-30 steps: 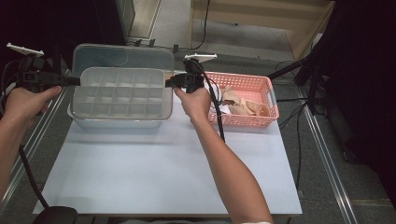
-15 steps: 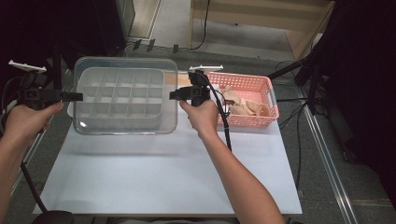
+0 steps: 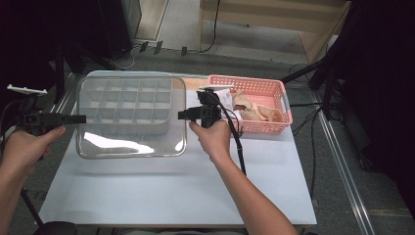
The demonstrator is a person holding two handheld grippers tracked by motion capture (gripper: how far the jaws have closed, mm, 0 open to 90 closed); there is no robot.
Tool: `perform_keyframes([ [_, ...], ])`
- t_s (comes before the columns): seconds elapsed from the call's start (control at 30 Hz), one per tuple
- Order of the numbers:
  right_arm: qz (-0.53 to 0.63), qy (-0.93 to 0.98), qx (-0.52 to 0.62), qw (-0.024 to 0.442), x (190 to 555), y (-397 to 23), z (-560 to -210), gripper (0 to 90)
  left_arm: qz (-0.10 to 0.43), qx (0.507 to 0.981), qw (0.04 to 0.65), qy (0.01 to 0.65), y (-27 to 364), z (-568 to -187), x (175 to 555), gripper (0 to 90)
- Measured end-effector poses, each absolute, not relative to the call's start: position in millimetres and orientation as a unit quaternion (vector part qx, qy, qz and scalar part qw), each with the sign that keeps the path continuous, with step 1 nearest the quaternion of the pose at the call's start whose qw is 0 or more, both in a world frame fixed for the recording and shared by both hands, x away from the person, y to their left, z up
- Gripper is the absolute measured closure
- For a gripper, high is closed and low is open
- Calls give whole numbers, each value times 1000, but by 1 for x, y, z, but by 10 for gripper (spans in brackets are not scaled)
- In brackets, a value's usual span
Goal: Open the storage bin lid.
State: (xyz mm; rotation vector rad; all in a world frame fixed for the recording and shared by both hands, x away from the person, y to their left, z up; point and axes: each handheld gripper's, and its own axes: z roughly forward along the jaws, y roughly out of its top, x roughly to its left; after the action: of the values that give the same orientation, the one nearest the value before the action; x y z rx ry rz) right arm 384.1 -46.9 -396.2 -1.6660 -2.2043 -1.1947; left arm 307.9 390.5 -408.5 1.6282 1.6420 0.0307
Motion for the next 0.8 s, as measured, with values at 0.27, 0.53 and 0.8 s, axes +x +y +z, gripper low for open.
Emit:
perform_keyframes([
  [0.27, -380, -738, -553, 76, 365, -48, -410, 663, 1, 645, 390, 658, 388, -420, 286, 627],
  [0.53, -362, -740, -559, 96, 348, -49, -430, 658, -9, 643, 371, 670, 385, -437, 269, 627],
  [0.8, -342, -747, -560, 108, 341, -45, -448, 655, -31, 645, 349, 679, 388, -455, 257, 623],
])
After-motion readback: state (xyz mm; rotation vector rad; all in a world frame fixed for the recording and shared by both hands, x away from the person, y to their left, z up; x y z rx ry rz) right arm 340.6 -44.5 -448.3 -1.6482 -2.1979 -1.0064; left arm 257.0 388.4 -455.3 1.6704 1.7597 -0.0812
